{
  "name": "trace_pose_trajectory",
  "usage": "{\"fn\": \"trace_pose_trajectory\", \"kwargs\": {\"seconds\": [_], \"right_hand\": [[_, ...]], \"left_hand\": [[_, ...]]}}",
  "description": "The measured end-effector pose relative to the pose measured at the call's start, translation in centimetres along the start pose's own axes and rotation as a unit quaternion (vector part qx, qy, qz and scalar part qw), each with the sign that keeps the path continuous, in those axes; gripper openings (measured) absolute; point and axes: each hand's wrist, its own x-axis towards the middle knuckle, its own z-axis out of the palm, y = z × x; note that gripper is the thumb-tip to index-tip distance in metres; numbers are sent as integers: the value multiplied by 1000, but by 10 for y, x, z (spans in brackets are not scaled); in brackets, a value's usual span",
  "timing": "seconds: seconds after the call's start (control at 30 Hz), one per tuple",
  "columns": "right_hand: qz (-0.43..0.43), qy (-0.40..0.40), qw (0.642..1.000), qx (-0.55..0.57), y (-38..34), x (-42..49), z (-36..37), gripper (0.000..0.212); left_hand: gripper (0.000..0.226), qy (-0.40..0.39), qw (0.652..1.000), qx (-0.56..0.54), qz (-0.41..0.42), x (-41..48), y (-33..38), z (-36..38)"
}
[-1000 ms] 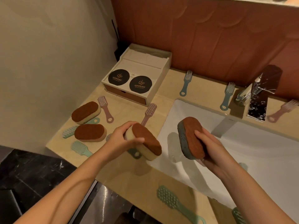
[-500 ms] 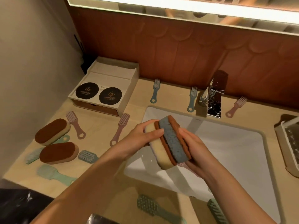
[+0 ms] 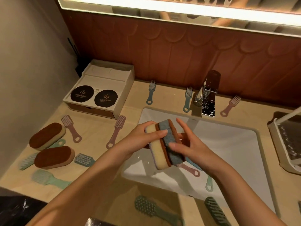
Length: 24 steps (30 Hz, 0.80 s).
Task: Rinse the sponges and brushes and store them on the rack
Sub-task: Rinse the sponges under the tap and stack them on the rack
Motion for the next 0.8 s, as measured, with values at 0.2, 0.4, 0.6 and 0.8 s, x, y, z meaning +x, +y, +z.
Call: {"fn": "trace_pose_trajectory", "kwargs": {"seconds": [0.2,0.4,0.6,0.8], "right_hand": [[-53,37,998,10,12,7,13,99],[-48,141,984,99,16,7,7,91],[-67,169,974,138,20,13,17,70],[-54,127,950,281,24,16,21,82]], "left_hand": [[49,80,996,29,-3,7,14,17],[79,84,996,-41,-10,0,8,25],[54,6,994,-113,-9,-7,-3,42],[50,10,995,-101,6,-6,-2,43]]}}
